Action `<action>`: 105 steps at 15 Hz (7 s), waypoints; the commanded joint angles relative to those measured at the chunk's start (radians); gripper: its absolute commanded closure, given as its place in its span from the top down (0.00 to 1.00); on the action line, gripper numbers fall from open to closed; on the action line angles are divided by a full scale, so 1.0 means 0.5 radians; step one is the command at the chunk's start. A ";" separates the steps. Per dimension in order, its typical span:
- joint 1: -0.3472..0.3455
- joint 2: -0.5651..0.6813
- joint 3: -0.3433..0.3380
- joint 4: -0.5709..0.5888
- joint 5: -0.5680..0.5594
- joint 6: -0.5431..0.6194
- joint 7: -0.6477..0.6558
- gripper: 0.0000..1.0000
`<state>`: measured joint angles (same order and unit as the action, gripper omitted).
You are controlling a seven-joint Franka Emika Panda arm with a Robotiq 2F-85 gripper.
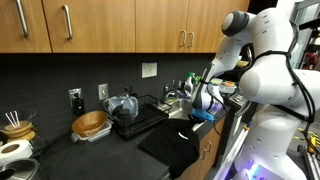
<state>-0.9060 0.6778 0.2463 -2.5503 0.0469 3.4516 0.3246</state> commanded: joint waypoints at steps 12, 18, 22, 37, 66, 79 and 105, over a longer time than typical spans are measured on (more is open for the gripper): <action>0.010 -0.001 -0.008 0.001 -0.003 -0.001 0.009 0.04; 0.010 -0.001 -0.008 0.001 -0.003 -0.001 0.009 0.29; 0.034 -0.008 0.002 0.008 0.017 0.008 0.030 0.46; 0.614 -0.122 -0.295 -0.028 0.320 -0.001 0.079 1.00; 2.467 -0.119 -1.233 -0.175 1.077 0.008 -0.037 1.00; 2.552 -0.012 -1.304 -0.136 1.052 -0.063 -0.139 1.00; 2.747 0.054 -1.443 -0.125 1.163 0.006 -0.156 0.01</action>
<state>0.4487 0.7526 -0.4587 -2.5850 0.6006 3.4547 0.2674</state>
